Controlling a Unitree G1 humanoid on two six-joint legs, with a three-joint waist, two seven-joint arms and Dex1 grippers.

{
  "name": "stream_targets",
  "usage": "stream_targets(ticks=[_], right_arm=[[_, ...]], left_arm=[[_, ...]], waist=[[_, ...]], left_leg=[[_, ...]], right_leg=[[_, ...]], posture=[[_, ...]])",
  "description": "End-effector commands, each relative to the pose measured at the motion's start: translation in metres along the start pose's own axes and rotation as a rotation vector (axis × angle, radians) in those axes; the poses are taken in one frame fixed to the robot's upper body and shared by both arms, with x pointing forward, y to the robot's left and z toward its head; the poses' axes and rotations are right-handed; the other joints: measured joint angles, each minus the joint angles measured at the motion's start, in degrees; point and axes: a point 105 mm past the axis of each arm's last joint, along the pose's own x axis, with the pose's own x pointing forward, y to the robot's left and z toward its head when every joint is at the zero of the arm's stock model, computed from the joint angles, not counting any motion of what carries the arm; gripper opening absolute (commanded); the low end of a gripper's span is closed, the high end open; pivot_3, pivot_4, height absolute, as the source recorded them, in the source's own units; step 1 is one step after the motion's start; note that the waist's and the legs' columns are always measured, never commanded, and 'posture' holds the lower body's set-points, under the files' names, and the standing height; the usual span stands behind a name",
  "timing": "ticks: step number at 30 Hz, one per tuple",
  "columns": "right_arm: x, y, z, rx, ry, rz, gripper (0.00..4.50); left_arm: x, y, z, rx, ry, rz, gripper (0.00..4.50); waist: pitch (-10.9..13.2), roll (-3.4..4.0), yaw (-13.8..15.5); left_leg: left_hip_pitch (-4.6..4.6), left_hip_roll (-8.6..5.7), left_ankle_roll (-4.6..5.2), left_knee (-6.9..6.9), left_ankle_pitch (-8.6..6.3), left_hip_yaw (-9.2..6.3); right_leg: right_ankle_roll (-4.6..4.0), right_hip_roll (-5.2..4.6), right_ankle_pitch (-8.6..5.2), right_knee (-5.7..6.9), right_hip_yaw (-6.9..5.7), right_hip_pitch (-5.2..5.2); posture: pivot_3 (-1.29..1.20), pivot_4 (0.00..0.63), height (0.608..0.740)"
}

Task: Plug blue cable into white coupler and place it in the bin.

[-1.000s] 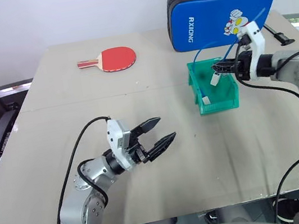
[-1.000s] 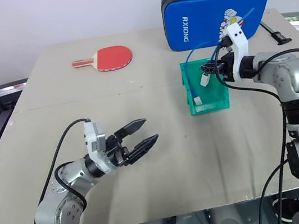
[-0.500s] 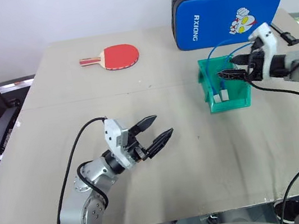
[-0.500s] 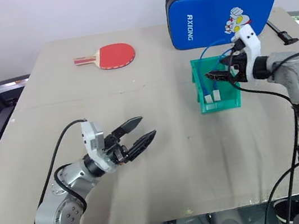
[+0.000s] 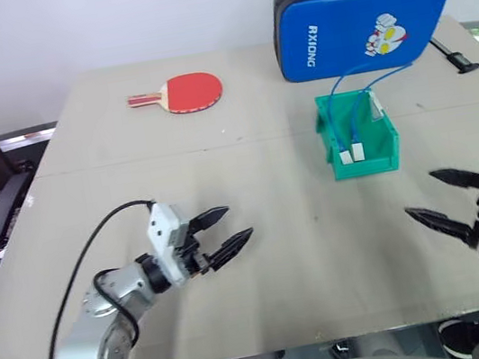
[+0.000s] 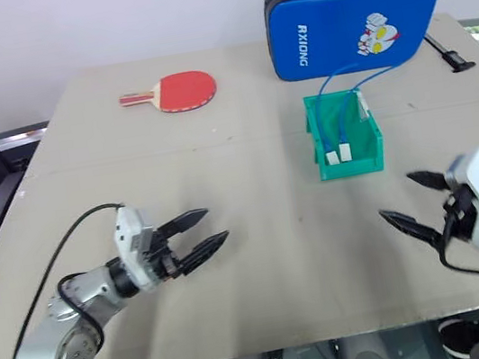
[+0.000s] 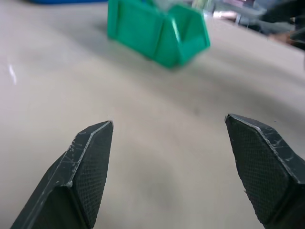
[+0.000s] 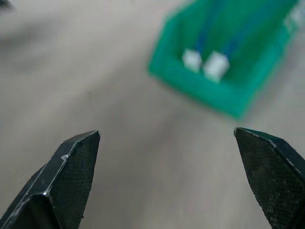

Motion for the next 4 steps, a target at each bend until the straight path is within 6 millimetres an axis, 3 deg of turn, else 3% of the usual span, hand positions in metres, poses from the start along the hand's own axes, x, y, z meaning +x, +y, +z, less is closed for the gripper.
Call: stream_targets(ticks=[1,4], right_arm=[[-0.015,-0.003,0.001,-0.063,-0.028,-0.054,4.45],[-0.019,-0.004,-0.012,-0.077,0.005,-0.075,4.45]], left_arm=[[-0.011,0.004,0.002,0.035,0.000,0.005,3.84],[-0.016,0.004,-0.001,0.041,0.021,0.001,3.84]], waist=[[0.00,-0.03,-0.10],[0.00,-0.03,-0.16]], left_leg=[[0.06,0.01,0.00,0.02,0.00,0.04],[0.14,0.02,0.00,0.04,0.00,0.06]], right_leg=[[0.00,-0.01,0.00,0.00,0.03,0.04],[0.00,-0.01,0.00,0.01,0.07,0.07]], posture=[[0.00,0.150,0.740],[0.00,0.150,0.740]])
